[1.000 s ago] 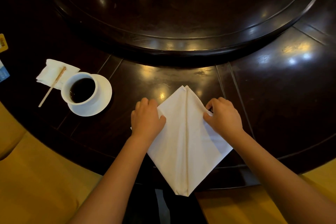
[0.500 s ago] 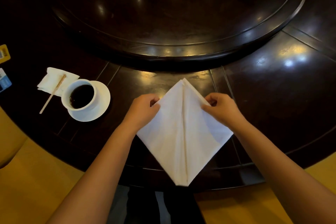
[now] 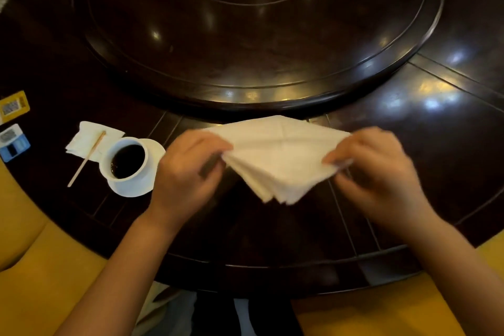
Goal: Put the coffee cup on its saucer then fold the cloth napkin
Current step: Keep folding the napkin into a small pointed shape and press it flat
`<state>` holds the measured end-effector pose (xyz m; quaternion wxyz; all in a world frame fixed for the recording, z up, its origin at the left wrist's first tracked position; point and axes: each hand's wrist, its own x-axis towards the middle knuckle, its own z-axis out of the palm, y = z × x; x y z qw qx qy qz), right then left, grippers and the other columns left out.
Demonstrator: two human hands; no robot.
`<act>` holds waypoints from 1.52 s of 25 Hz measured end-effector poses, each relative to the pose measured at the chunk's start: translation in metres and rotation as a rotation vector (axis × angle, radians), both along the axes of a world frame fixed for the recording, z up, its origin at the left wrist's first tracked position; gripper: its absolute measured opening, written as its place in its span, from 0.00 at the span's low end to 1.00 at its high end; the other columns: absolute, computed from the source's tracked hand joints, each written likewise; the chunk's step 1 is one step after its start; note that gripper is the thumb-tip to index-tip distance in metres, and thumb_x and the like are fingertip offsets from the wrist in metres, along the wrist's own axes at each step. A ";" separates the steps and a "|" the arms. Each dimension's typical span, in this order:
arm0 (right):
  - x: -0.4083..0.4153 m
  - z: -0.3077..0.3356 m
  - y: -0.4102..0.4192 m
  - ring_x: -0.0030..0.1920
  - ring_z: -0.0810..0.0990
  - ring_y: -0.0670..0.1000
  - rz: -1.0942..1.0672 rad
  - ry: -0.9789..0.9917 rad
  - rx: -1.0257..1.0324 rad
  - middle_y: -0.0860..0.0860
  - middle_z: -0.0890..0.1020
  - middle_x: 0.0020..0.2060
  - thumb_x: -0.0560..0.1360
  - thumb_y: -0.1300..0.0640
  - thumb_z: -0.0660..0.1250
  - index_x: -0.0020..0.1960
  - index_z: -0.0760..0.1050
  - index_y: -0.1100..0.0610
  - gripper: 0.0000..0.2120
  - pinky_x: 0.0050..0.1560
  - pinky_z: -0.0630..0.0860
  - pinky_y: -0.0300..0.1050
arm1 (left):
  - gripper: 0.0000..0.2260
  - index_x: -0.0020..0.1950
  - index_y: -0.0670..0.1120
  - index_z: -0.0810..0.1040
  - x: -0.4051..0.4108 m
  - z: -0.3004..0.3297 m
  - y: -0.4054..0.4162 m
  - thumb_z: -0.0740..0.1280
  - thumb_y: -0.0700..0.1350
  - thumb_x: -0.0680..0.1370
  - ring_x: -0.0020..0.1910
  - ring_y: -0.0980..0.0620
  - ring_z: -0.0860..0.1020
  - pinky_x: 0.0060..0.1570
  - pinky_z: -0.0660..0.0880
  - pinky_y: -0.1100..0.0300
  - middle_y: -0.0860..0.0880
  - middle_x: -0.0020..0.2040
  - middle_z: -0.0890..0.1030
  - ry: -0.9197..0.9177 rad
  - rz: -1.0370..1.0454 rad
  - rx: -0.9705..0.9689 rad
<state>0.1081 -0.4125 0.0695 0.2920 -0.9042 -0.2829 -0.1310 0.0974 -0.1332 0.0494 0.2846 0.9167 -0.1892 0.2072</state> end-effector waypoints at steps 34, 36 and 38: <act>0.083 -0.170 0.070 0.75 0.43 0.52 0.194 0.252 -0.624 0.53 0.49 0.76 0.77 0.41 0.38 0.75 0.45 0.49 0.29 0.73 0.40 0.55 | 0.32 0.76 0.48 0.51 -0.022 -0.152 -0.038 0.50 0.62 0.75 0.76 0.46 0.46 0.69 0.39 0.39 0.43 0.77 0.50 0.467 0.176 0.553; 0.090 -0.169 0.070 0.75 0.42 0.51 0.154 0.257 -0.649 0.53 0.47 0.76 0.76 0.40 0.36 0.76 0.43 0.50 0.30 0.73 0.40 0.53 | 0.31 0.76 0.50 0.53 -0.031 -0.152 -0.041 0.52 0.61 0.75 0.75 0.46 0.49 0.69 0.43 0.39 0.43 0.77 0.53 0.453 -0.004 0.555; 0.092 -0.169 0.073 0.75 0.41 0.52 0.112 0.259 -0.648 0.53 0.46 0.76 0.76 0.39 0.36 0.76 0.42 0.51 0.32 0.73 0.40 0.53 | 0.30 0.76 0.52 0.53 -0.040 -0.151 -0.041 0.53 0.61 0.76 0.76 0.47 0.49 0.69 0.46 0.39 0.43 0.77 0.53 0.452 -0.160 0.569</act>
